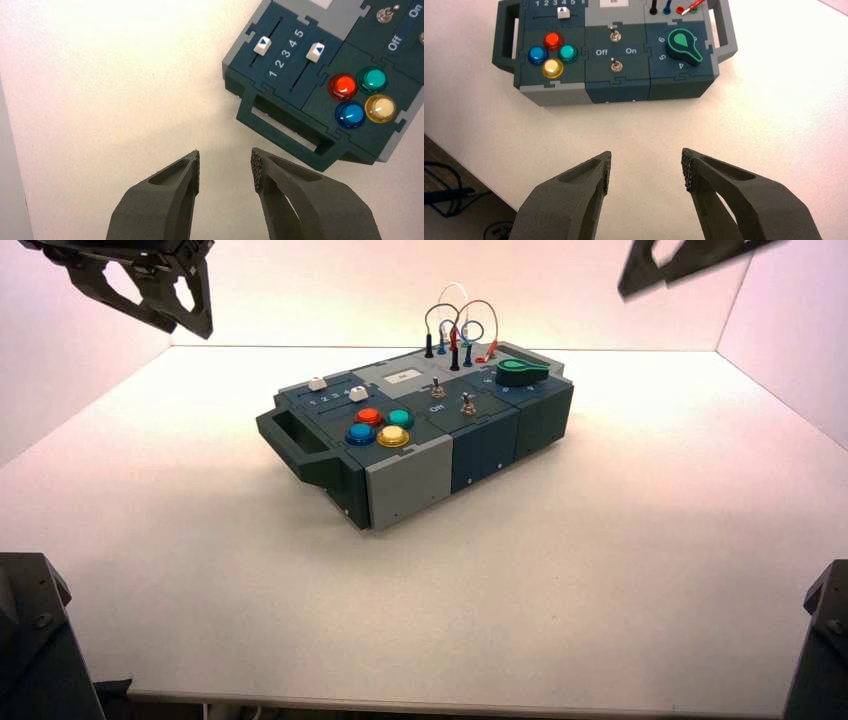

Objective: Move the bottom slider to position 4.

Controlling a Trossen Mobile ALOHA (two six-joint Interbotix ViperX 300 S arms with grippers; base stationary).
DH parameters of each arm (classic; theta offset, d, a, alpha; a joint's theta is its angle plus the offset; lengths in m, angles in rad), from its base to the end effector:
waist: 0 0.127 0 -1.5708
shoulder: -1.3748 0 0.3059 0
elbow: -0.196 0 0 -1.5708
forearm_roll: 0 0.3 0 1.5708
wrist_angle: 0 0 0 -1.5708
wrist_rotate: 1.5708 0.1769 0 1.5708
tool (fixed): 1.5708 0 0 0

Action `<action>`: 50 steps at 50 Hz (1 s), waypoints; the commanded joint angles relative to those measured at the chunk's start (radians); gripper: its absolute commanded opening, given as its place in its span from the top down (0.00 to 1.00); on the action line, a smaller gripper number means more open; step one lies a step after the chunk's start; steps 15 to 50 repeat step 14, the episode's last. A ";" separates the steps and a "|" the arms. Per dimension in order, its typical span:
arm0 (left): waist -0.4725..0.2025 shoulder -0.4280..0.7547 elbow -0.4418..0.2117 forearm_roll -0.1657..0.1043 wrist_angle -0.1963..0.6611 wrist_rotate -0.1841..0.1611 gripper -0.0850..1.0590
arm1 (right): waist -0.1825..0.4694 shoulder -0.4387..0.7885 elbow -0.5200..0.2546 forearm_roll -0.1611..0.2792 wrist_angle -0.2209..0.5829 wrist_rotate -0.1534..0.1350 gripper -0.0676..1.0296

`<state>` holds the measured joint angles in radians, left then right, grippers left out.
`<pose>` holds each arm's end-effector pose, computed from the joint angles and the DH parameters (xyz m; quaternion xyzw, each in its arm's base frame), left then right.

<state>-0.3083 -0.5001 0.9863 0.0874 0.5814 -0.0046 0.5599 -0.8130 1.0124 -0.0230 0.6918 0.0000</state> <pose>0.2495 -0.0705 0.1240 0.1192 0.4959 -0.1289 0.8505 0.1948 0.1190 0.1795 -0.1298 0.4111 0.2466 0.8679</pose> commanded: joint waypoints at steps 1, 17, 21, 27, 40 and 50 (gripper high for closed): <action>-0.017 0.005 -0.023 0.005 0.002 0.002 0.44 | -0.003 -0.032 -0.011 0.006 -0.032 0.003 0.27; -0.028 0.023 -0.031 0.005 0.012 0.003 0.44 | -0.005 -0.043 0.002 0.006 -0.041 0.006 0.30; -0.028 0.023 -0.031 0.005 0.012 0.003 0.44 | -0.005 -0.043 0.002 0.006 -0.041 0.006 0.30; -0.028 0.023 -0.031 0.005 0.012 0.003 0.44 | -0.005 -0.043 0.002 0.006 -0.041 0.006 0.30; -0.028 0.023 -0.031 0.005 0.012 0.003 0.44 | -0.005 -0.043 0.002 0.006 -0.041 0.006 0.30; -0.028 0.023 -0.031 0.005 0.012 0.003 0.44 | -0.005 -0.043 0.002 0.006 -0.041 0.006 0.30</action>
